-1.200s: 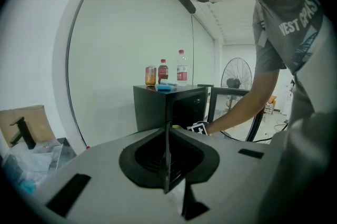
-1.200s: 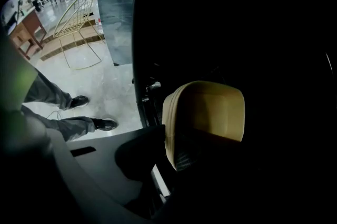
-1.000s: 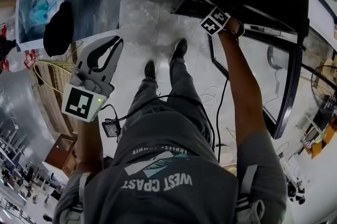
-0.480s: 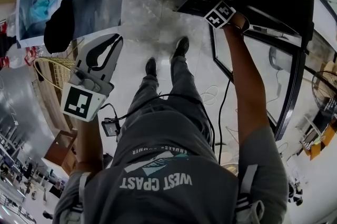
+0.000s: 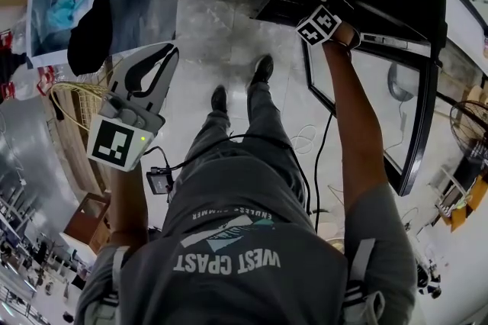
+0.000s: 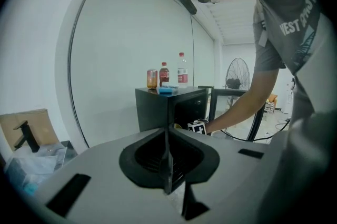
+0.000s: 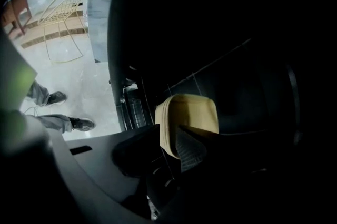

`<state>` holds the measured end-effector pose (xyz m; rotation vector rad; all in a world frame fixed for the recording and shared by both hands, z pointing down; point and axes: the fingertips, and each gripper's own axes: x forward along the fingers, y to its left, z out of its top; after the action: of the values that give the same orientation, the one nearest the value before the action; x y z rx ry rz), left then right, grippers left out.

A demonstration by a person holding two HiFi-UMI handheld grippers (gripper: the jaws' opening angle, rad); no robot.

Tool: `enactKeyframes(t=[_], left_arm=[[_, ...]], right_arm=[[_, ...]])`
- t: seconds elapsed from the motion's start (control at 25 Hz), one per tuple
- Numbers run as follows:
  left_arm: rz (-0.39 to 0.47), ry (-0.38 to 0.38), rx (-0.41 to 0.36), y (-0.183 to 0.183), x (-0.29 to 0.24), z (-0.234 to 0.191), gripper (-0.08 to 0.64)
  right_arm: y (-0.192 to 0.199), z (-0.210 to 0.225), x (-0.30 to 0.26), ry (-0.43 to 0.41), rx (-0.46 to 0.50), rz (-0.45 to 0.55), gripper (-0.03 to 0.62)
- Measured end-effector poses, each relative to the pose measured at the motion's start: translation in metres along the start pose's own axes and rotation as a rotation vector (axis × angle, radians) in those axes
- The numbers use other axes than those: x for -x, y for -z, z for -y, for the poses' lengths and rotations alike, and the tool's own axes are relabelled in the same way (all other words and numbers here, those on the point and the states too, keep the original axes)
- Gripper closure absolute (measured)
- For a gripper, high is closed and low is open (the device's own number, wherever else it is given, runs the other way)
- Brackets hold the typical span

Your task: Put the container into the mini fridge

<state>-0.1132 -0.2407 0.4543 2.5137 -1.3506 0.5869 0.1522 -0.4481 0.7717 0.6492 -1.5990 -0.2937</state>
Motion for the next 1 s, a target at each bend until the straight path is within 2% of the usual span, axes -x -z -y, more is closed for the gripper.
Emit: enactKeyframes(t=[0.24,0.52,0.72,0.92,1.0], left_arm=[[0.041,0.007,-0.043,-0.018,0.012,0.004,0.523],[0.043,0.028,-0.114,-0.033,0.026,0.012,0.523],[0.090,0.032,-0.133,-0.051,0.041,0.015,0.523],[0.164,0.036,-0.181,-0.070,0.063,0.019,0.525],[0.185,0.042,-0.202,-0.075,0.074,0.022,0.523]], right_arm=[[-0.009,0.007,0.046,0.031,-0.056,0.058,0.480],[-0.021,0.027,0.128,0.083,-0.173,0.189,0.513],[-0.036,0.043,0.211,0.108,-0.295,0.330,0.541],[-0.065,0.051,0.320,0.094,-0.436,0.529,0.549],[-0.075,0.049,0.362,0.099,-0.453,0.589,0.552]])
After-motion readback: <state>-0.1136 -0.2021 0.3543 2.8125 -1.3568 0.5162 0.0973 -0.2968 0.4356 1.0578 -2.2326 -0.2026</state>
